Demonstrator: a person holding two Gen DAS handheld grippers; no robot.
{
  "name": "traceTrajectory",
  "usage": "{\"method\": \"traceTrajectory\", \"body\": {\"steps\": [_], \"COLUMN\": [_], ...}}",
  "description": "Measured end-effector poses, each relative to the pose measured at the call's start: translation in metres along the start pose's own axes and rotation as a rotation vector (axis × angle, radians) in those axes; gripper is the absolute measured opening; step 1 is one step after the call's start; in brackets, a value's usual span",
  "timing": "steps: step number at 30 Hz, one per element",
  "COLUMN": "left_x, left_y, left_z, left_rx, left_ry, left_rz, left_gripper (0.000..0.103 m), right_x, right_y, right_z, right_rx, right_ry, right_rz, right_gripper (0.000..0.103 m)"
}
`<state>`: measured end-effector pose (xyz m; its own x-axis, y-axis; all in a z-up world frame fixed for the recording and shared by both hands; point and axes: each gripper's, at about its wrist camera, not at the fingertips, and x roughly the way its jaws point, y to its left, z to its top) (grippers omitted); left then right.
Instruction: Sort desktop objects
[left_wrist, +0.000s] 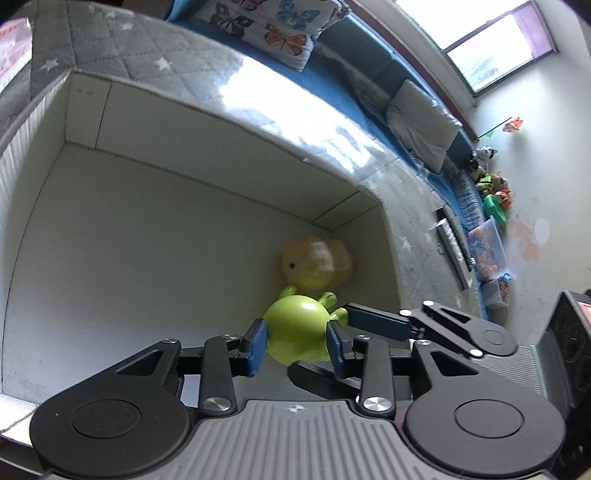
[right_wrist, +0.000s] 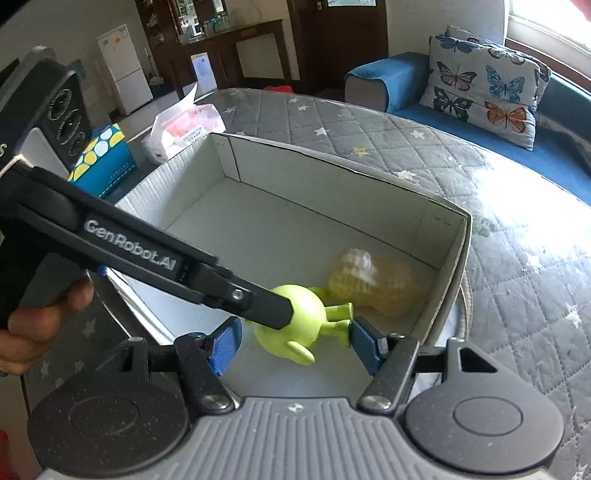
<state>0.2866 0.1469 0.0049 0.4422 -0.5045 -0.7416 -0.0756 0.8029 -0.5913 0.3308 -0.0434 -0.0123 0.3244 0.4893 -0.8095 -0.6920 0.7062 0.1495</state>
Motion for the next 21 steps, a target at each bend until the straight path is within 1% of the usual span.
{"method": "traceTrajectory", "body": {"steps": [9,12,14,18,21], "left_x": [0.001,0.001,0.000,-0.003,-0.006], "left_y": [-0.003,-0.006,-0.008,-0.013,-0.018], "left_z": [-0.005,-0.007,-0.009,-0.012,-0.015], "left_rx": [0.000,0.005,0.014,0.029,0.040], "left_ry": [0.001,-0.004,-0.008,-0.024,-0.037], "left_rz": [-0.006,-0.006,-0.009,-0.011,-0.013], "left_gripper": [0.038,0.038,0.038,0.038,0.038], "right_x": [-0.012,-0.020,-0.025,-0.036,-0.050], "right_y": [0.001,0.004,0.005,0.005,0.009], "right_z": [-0.002,-0.007,-0.010,-0.017,-0.025], "right_rx": [-0.009,-0.017,-0.019,-0.012,-0.023], "right_ry": [-0.031,-0.054,-0.068,-0.101,-0.143], "right_rz": [-0.009,-0.017,-0.026,-0.037,-0.049], "right_gripper": [0.069,0.070,0.073,0.073,0.073]}}
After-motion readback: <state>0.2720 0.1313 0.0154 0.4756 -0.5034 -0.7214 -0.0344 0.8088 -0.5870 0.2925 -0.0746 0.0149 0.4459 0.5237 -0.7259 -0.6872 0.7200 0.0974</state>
